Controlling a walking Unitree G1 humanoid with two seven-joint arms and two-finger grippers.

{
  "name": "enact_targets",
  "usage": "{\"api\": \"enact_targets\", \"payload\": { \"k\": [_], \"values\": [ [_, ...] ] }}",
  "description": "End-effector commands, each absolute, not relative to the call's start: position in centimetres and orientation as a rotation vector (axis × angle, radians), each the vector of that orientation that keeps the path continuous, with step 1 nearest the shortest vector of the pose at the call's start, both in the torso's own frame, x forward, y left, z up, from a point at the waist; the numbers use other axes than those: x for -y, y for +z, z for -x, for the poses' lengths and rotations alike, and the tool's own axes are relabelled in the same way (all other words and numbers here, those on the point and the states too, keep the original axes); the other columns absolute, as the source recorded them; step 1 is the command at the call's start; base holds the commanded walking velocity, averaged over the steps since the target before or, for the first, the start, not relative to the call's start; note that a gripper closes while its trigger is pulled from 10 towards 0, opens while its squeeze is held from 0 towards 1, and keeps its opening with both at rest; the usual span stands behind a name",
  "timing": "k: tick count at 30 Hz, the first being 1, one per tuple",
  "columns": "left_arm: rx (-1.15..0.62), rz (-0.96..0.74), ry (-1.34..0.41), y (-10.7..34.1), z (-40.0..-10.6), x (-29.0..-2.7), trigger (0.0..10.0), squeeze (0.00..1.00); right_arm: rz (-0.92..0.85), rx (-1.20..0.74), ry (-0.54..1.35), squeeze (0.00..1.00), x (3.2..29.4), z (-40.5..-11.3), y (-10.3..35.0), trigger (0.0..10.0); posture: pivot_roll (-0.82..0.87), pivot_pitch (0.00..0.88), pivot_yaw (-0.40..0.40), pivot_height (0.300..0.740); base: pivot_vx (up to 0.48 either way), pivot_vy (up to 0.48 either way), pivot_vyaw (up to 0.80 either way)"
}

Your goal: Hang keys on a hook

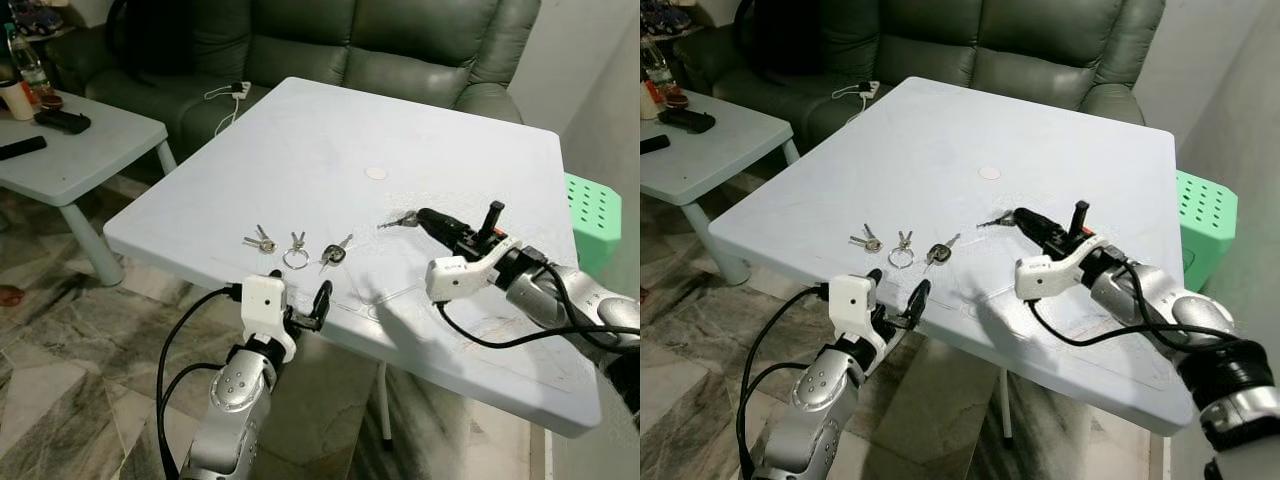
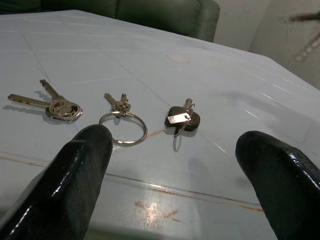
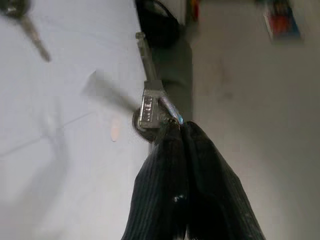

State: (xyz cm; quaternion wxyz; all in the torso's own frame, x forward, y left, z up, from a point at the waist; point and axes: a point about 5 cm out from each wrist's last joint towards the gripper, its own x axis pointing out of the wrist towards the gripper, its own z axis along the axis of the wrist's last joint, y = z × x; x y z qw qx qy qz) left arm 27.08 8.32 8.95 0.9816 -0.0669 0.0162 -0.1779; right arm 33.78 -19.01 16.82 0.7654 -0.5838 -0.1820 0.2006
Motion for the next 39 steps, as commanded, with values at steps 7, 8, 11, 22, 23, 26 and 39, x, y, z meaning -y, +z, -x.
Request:
{"api": "enact_targets", "payload": {
  "k": [7,8,11,22,23,26,39],
  "values": [
    [-0.004,0.231,-0.302,10.3,-28.4,-8.1,10.0,0.00,0.136,0.183,0.223,0.00,18.6,-34.9,16.6,10.0,-0.06,0.000,-0.078,0.740,0.000,0.000,0.00],
    [-0.004,0.247,-0.285,10.5,-28.6,-8.5,10.0,0.00,0.045,0.167,0.225,0.00,18.3,-34.8,16.5,10.0,-0.06,0.000,-0.076,0.740,0.000,0.000,0.00],
    [0.006,0.256,-0.259,10.9,-29.1,-9.2,10.0,0.00,-0.086,0.148,0.220,0.00,17.9,-34.7,16.3,10.0,-0.06,0.000,-0.076,0.740,0.000,0.000,0.00],
    [0.065,0.205,-0.180,12.5,-31.3,-12.0,10.0,0.00,0.801,0.406,0.261,0.00,17.8,-33.5,18.6,10.0,-0.05,0.001,-0.070,0.740,0.000,0.000,0.00],
    [0.065,0.208,-0.180,12.6,-31.4,-12.0,10.0,0.00,0.756,0.386,0.263,0.00,17.9,-33.6,18.7,10.0,-0.05,0.005,-0.068,0.740,0.000,0.000,0.00],
    [0.070,0.205,-0.181,12.8,-31.6,-12.0,10.0,0.00,0.612,0.357,0.264,0.00,18.2,-33.7,19.1,10.0,-0.05,0.010,-0.068,0.740,0.000,0.000,0.00],
    [0.134,0.202,-0.144,15.3,-31.9,-12.4,10.0,0.00,-0.164,0.236,0.133,0.00,16.4,-32.3,16.4,10.0,-0.04,0.023,-0.063,0.740,0.000,0.000,0.00]
  ]
}}
